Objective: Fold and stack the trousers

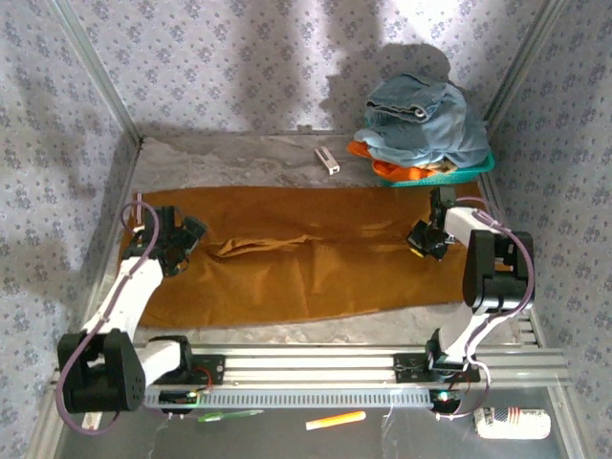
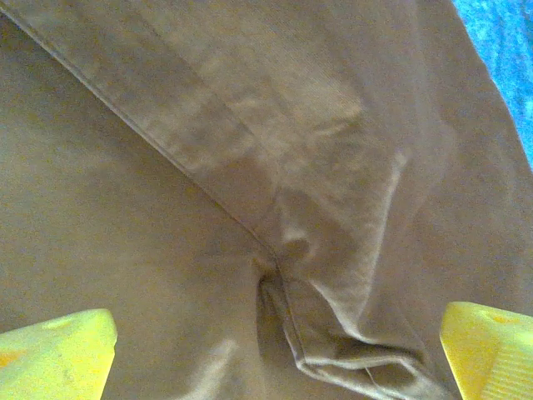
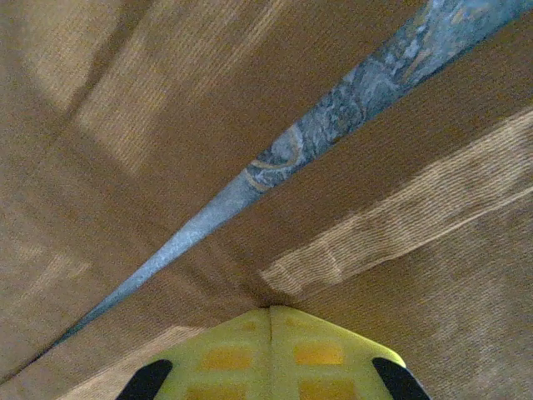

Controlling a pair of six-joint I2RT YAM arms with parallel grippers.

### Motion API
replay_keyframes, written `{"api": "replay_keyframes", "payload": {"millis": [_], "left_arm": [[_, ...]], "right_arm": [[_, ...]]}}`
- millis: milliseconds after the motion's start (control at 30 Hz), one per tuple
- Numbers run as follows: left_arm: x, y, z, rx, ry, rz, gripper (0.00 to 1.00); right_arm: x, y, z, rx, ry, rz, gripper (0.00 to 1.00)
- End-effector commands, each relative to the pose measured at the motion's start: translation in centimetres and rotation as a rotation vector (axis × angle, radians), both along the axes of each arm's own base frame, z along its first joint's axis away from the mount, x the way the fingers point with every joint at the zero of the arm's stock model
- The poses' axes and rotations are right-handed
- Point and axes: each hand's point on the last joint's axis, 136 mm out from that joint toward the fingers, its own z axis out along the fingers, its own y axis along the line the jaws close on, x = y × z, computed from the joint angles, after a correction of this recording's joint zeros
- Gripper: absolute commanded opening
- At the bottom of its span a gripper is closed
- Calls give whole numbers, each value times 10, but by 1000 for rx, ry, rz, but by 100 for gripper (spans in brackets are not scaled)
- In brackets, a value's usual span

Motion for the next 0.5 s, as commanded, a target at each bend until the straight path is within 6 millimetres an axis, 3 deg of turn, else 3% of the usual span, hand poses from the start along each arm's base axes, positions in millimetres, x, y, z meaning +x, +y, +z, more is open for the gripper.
{"api": "replay_keyframes", "payload": {"millis": [0,133,267,367,467], "left_arm": [[40,19,25,37,-64,68,100],[90,25,14,17,-19,41,100],[132,21,-21,-76,23,12,99],[145,24,-48,-131,55,10,98],[140,39,-66,-141,95,43,98]], "right_arm": [[-2,1,14,-60,-14,51,0],[-7,20,38,-62,-45,112,5],[-4,42,49,-39,-76,155,5],[-4,50,43,-28,-62,169,4],[-7,45,33,-32,-39,157,3]]}}
